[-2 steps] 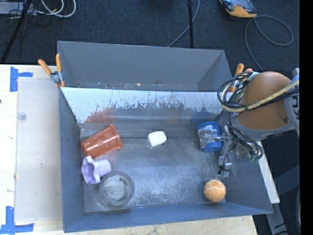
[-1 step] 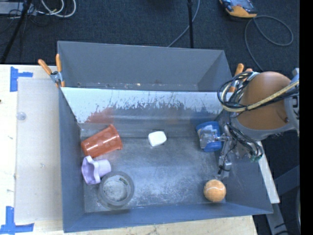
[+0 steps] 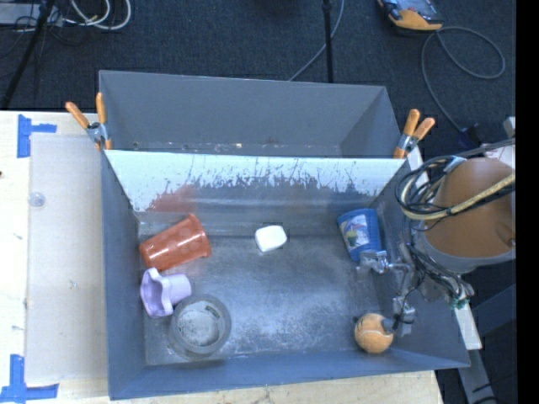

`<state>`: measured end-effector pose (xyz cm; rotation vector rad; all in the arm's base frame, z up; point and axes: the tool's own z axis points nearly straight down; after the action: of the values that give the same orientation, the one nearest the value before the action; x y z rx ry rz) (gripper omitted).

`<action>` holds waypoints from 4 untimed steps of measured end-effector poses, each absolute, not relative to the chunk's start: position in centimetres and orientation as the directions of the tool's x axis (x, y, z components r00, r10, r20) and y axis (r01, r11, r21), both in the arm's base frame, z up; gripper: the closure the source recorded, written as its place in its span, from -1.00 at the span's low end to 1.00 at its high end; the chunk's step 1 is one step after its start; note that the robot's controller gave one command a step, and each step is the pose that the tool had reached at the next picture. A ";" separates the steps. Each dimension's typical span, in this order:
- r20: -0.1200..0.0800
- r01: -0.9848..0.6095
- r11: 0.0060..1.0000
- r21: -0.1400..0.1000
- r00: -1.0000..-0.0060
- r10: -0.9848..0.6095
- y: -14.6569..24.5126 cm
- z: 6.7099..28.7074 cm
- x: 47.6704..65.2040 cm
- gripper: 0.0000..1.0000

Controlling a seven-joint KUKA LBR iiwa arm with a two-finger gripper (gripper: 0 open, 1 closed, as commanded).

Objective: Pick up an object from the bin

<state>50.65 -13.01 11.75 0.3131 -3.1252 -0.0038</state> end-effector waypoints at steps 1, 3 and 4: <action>0.004 -0.474 0.880 -0.008 -0.880 -0.474 -12.8 7.8 49.7 1.00; 0.003 -0.474 0.881 -0.001 -0.881 -0.474 -12.6 8.9 49.5 1.00; -0.001 -0.474 0.881 -0.004 -0.881 -0.474 -12.8 12.4 49.5 1.00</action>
Offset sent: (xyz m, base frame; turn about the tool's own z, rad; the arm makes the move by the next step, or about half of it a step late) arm 0.0000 0.0000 0.0000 0.0000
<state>49.49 -12.81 12.37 0.7675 -3.0483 0.0049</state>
